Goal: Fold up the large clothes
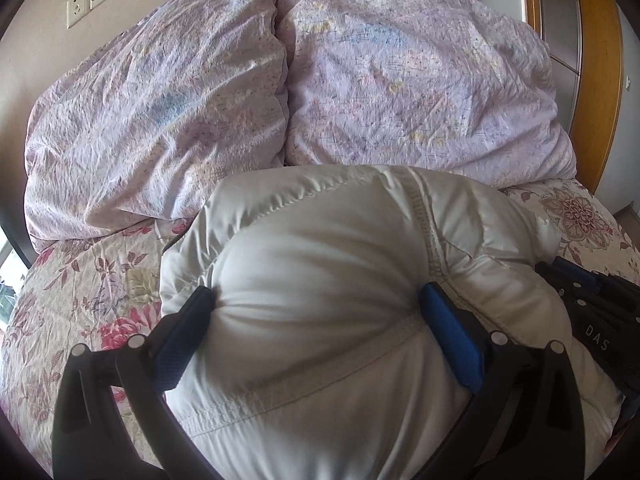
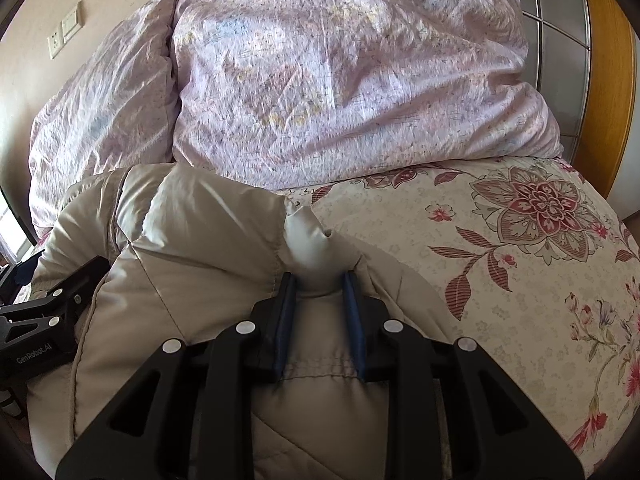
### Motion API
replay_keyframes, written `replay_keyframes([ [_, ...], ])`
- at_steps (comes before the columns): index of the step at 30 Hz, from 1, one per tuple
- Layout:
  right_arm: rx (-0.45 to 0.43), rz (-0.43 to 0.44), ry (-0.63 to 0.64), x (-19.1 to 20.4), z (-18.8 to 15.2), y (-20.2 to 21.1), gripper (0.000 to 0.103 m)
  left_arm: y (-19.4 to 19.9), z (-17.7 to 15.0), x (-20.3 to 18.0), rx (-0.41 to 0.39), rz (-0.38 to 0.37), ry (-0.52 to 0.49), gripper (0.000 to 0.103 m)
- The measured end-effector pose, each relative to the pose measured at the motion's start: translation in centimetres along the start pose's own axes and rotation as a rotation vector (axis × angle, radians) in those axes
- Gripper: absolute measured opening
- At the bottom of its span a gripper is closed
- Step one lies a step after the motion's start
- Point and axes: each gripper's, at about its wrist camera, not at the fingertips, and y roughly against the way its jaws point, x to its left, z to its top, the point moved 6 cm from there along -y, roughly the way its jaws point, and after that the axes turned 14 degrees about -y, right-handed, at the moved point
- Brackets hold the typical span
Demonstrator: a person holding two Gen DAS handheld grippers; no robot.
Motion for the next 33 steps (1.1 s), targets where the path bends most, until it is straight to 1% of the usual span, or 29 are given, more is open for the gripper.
replay_keyframes([
  [1,0.008,0.003,-0.002,-0.1,0.0,0.1,0.027,0.3,0.0,0.2,-0.002,-0.011,0.001,0.101],
  [3,0.057,0.005,-0.023,-0.4,0.1,1.2,0.028,1.7,-0.2,0.9,0.012,-0.045,0.015,0.101],
  [4,0.078,0.025,-0.053,-0.6,0.2,2.1,0.029,2.7,-0.6,1.4,0.013,-0.08,0.036,0.101],
  [5,0.093,0.077,-0.108,-1.3,0.3,3.6,0.039,3.8,-0.9,2.0,0.003,-0.132,0.059,0.101],
  [6,0.097,0.114,-0.162,-2.1,0.5,4.8,0.056,4.8,-1.2,2.7,-0.006,-0.174,0.077,0.101],
  [7,0.098,0.135,-0.218,-3.1,0.8,6.1,0.065,5.6,-1.6,3.5,-0.012,-0.202,0.092,0.101],
  [8,0.101,0.151,-0.26,-4.0,0.9,7.0,0.076,6.2,-2.0,4.3,-0.014,-0.229,0.106,0.101],
  [9,0.118,0.169,-0.3,-4.9,1.0,7.6,0.082,6.6,-2.5,5.0,-0.009,-0.253,0.113,0.101],
  [10,0.152,0.185,-0.342,-5.9,1.0,8.0,0.084,6.8,-2.9,5.4,-0.001,-0.268,0.115,0.101],
  [11,0.187,0.196,-0.371,-6.6,0.8,7.9,0.088,6.8,-3.3,5.8,0.011,-0.28,0.116,0.101],
  [13,0.263,0.202,-0.417,-7.7,0.2,7.4,0.089,6.4,-4.2,6.3,0.036,-0.312,0.125,0.101],
  [15,0.332,0.206,-0.44,-8.2,-0.7,6.6,0.089,6.0,-4.8,6.5,0.046,-0.363,0.157,0.101],
  [17,0.39,0.239,-0.468,-8.2,-1.4,5.7,0.089,5.7,-5.1,6.7,0.051,-0.402,0.189,0.101],
  [19,0.432,0.286,-0.502,-8.3,-1.9,5.1,0.091,5.3,-5.3,6.7,0.058,-0.439,0.21,0.101],
  [21,0.454,0.314,-0.515,-8.3,-2.1,4.8,0.094,4.9,-5.5,6.5,0.068,-0.487,0.228,0.101],
  [25,0.505,0.37,-0.521,-7.8,-2.5,4.1,0.098,4.1,-6.0,5.7,0.093,-0.614,0.276,0.101],
  [27,0.542,0.403,-0.523,-7.3,-2.9,3.6,0.1,3.5,-6.4,5.4,0.108,-0.66,0.307,0.101],
  [29,0.57,0.422,-0.507,-6.5,-3.3,3.2,0.102,3.2,-6.5,5.3,0.106,-0.675,0.321,0.101],
  [33,0.604,0.438,-0.463,-5.3,-3.7,2.5,0.102,3.1,-6.5,5.0,0.107,-0.683,0.316,0.101],
])
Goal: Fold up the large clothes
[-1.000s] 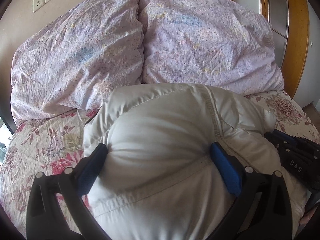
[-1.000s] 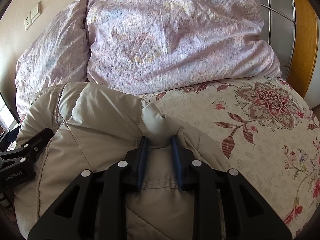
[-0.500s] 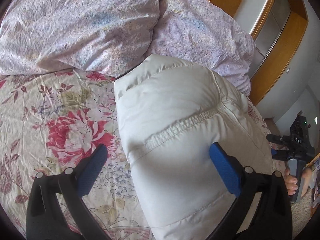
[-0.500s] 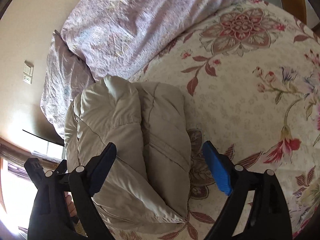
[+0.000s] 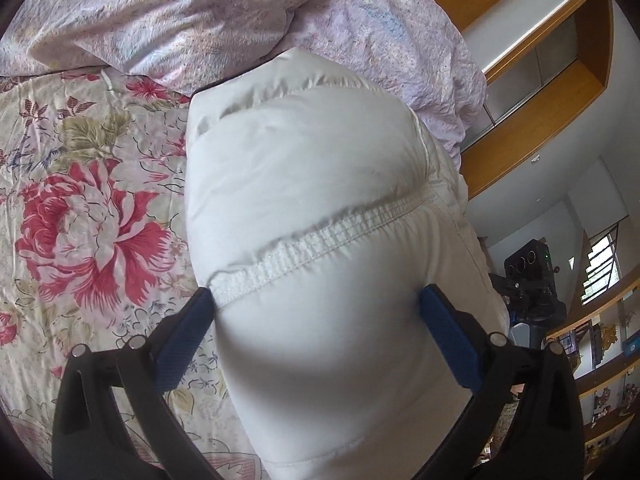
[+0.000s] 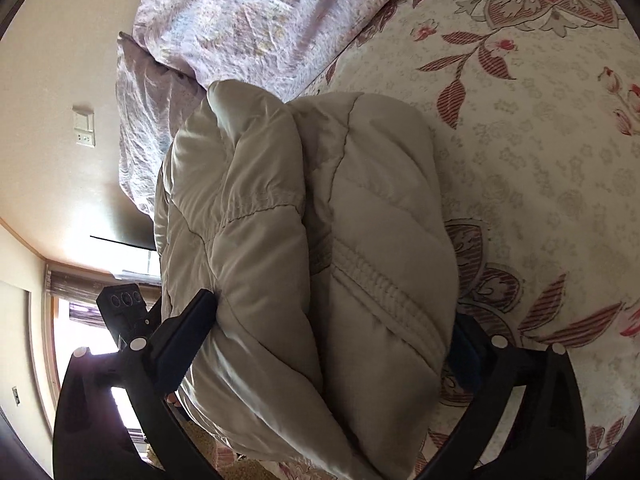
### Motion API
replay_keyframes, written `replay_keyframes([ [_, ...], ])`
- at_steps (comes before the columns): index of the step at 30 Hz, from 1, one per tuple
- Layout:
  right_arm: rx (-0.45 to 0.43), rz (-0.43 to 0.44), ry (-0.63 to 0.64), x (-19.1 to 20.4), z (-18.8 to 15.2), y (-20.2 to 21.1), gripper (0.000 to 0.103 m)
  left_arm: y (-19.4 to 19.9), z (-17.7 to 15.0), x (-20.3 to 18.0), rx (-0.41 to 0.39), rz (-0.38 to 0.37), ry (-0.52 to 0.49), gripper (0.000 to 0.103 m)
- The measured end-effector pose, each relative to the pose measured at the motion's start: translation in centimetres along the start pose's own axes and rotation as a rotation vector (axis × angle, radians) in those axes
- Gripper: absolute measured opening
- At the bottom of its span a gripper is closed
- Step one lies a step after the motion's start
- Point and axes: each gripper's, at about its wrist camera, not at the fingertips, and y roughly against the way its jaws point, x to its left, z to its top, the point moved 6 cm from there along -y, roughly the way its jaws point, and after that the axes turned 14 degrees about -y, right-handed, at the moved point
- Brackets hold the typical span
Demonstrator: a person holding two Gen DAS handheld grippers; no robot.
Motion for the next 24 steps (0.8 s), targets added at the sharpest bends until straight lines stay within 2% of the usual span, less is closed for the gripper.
replay_keyframes([
  [8,0.043,0.006,0.008,0.4,0.2,-1.5,0.102,-0.5,0.2,0.5,0.011,-0.022,-0.003,0.101],
  [11,0.056,-0.017,0.038,0.8,0.1,-1.4,0.102,0.2,-0.2,1.3,0.051,-0.081,0.04,0.101],
  [14,0.075,0.001,0.044,0.8,0.3,-1.5,0.102,0.6,-0.6,1.7,0.061,-0.095,0.044,0.101],
  [20,0.096,0.014,0.035,0.9,0.3,-2.0,0.102,-1.6,-0.9,1.9,0.08,-0.187,0.107,0.101],
  [24,0.136,0.002,0.078,1.9,0.5,-3.2,0.102,-2.3,-0.4,1.9,0.081,-0.196,0.118,0.101],
])
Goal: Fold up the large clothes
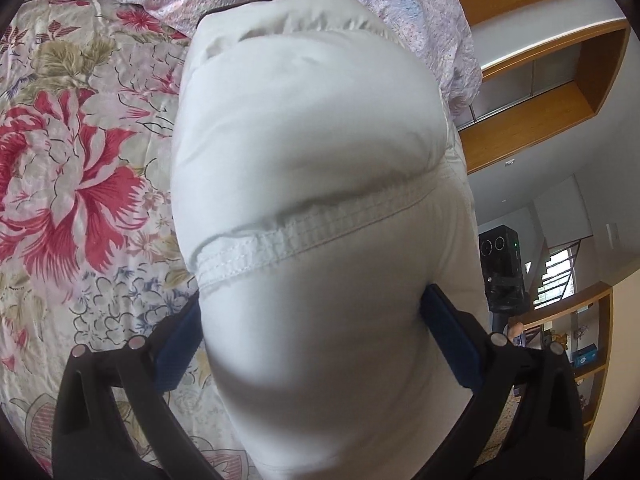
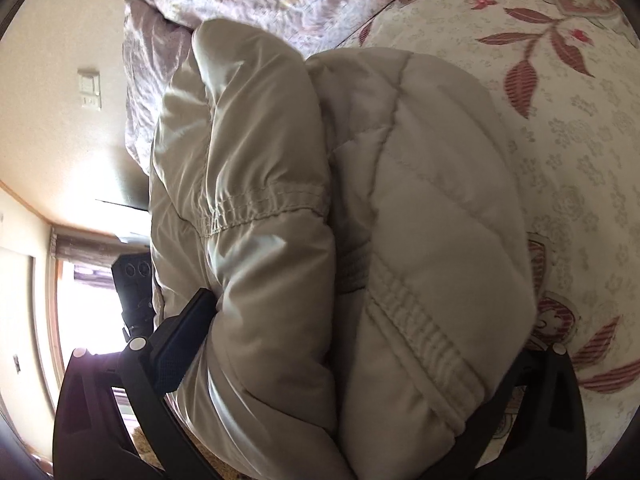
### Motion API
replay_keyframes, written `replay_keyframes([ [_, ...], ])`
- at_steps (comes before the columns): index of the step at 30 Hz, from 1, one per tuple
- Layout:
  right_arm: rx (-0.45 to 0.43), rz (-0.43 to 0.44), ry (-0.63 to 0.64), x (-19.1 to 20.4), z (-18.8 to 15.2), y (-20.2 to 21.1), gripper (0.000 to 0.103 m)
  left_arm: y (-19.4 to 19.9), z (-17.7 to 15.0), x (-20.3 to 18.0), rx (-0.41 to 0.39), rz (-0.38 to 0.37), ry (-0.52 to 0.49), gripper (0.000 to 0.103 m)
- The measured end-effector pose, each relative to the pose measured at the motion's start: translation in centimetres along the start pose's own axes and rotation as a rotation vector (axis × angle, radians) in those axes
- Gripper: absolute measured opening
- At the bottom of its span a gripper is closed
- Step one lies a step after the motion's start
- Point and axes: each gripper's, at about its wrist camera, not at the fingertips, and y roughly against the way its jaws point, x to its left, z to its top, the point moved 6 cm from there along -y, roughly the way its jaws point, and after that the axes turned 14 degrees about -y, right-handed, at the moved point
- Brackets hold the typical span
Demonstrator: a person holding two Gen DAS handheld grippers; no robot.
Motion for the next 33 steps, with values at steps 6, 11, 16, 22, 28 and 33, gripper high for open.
replay_keyframes([
  [6,-0.008,0.067,0.048,0.1,-1.1,-0.1,0.102,0.1,-0.2,-0.2,-0.02,0.026,-0.028,0.101],
  [11,-0.016,0.135,0.025,-0.3,-1.8,0.1,0.084,0.6,-0.1,-1.1,-0.046,0.026,-0.066,0.088],
  [16,-0.043,0.211,0.031,-0.1,-2.0,0.6,0.074,1.0,-0.3,-1.3,-0.055,0.02,-0.089,0.085],
  [22,-0.054,0.224,0.054,1.6,-2.0,1.0,0.069,2.0,-0.1,-2.7,-0.088,0.013,-0.11,0.08],
  [28,-0.039,0.235,0.114,5.9,-1.2,-0.8,0.067,5.2,1.4,-2.5,-0.164,0.029,-0.119,0.078],
  [33,-0.002,0.229,0.163,9.0,0.4,-3.8,0.067,8.5,2.2,-0.1,-0.222,0.083,-0.1,0.078],
])
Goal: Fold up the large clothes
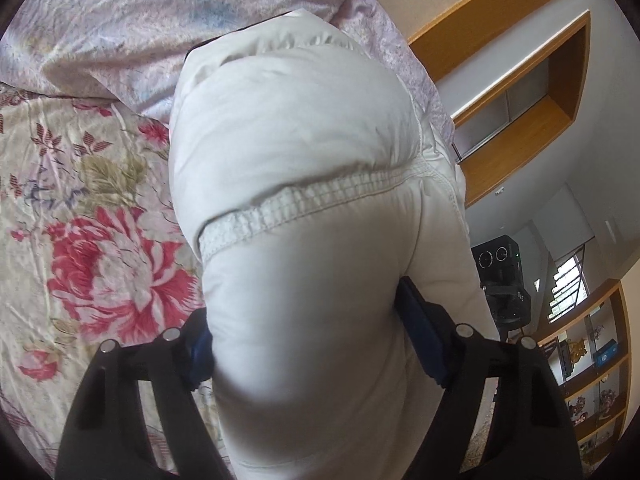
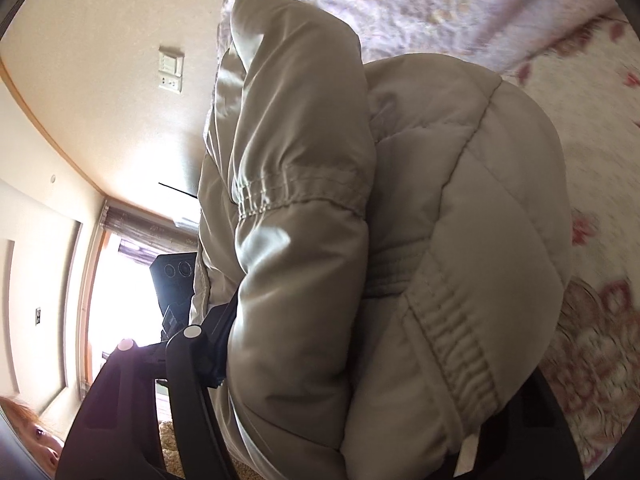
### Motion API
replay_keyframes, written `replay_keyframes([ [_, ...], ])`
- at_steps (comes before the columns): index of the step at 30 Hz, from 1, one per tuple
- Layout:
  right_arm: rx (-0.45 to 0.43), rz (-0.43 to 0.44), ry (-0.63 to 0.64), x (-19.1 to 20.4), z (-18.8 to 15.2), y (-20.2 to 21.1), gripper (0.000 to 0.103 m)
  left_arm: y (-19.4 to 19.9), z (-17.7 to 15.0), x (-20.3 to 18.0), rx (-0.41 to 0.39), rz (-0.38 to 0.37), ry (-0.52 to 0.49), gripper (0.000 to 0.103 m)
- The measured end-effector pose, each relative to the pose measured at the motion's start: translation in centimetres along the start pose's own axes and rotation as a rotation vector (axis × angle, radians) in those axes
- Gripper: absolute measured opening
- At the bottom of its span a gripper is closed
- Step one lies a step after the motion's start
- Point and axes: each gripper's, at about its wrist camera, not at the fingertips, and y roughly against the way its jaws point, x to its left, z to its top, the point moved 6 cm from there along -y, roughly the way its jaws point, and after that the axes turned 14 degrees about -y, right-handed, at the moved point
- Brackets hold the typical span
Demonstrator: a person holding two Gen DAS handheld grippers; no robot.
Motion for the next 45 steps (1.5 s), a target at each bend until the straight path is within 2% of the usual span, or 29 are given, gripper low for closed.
replay_keyframes([
  [5,0.042,-0.027,-0.021,-0.2,1.7,-4.5,0.066,1.5,0.5,3.1,0.003,0.094,0.002,0.078],
  [8,0.027,-0.067,-0.033,-1.1,2.6,-7.0,0.067,1.7,0.8,5.2,0.013,0.155,-0.01,0.078],
  [10,-0.006,-0.09,-0.039,-1.8,3.4,-7.7,0.071,1.6,0.9,6.7,0.005,0.179,-0.006,0.079],
  [12,-0.039,-0.116,-0.056,-2.3,3.8,-7.8,0.079,1.2,0.9,7.2,0.006,0.205,-0.022,0.08],
  [15,-0.094,-0.179,-0.069,-2.3,3.4,-6.5,0.087,1.2,1.1,7.3,0.025,0.271,-0.061,0.09],
  [18,-0.184,-0.242,-0.051,-1.8,3.3,-3.7,0.09,2.4,2.0,6.8,0.006,0.428,-0.165,0.097],
  [22,-0.435,-0.43,0.047,0.2,3.1,1.8,0.094,5.1,2.8,5.3,-0.043,0.649,-0.282,0.098],
  [24,-0.542,-0.492,0.107,0.7,3.7,4.6,0.094,6.1,2.9,4.1,-0.066,0.729,-0.318,0.098],
  [26,-0.582,-0.541,0.251,3.2,2.5,4.5,0.094,6.2,2.9,2.5,-0.085,0.734,-0.341,0.098],
  [28,-0.583,-0.586,0.426,5.9,1.2,2.2,0.094,5.5,3.0,1.0,-0.086,0.73,-0.358,0.098],
  [31,-0.597,-0.582,0.612,8.1,-0.6,-1.7,0.094,3.5,3.7,-0.4,-0.072,0.733,-0.376,0.099],
  [32,-0.598,-0.59,0.631,8.6,-0.5,-2.8,0.091,2.9,3.8,-0.5,-0.066,0.731,-0.379,0.099],
  [33,-0.578,-0.603,0.644,9.8,-0.7,-3.7,0.078,2.4,3.7,-0.7,-0.059,0.733,-0.38,0.099],
  [36,-0.509,-0.683,0.64,9.4,0.1,-6.7,0.055,0.3,3.5,-0.1,-0.018,0.755,-0.392,0.099],
  [41,-0.475,-0.701,0.601,6.6,0.7,-8.1,0.055,-1.3,3.2,1.7,-0.011,0.731,-0.331,0.101],
  [45,-0.421,-0.71,0.584,4.7,1.5,-9.4,0.056,-2.7,3.0,2.3,0.024,0.764,-0.344,0.101],
])
